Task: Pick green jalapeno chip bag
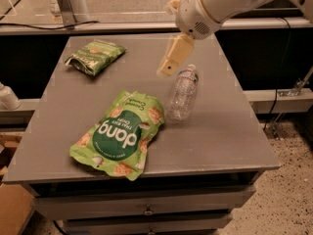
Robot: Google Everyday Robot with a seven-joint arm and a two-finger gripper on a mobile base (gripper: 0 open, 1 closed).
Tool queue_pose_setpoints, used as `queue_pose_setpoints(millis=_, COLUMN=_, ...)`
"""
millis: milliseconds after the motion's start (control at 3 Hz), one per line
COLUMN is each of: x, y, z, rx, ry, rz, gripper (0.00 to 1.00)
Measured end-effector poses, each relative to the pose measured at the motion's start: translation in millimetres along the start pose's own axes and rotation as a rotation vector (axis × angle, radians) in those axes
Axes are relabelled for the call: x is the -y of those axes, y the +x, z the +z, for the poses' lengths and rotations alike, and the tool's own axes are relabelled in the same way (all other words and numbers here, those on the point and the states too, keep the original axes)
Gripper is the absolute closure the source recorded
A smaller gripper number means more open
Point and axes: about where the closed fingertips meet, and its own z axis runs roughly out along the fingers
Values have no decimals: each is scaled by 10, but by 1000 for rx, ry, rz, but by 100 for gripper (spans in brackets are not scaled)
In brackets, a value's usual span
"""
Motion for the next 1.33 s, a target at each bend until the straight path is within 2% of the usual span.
queue_pose_setpoints(millis=667, x=7, y=-5, z=71, rx=12, ry=0, rz=1, gripper=0)
queue_pose_setpoints(millis=1000, x=92, y=-67, z=456, rx=46, ry=8, rz=6, gripper=0)
queue_pose_setpoints(millis=1333, x=229, y=-114, z=1007, rx=93, ry=30, rz=32, gripper=0)
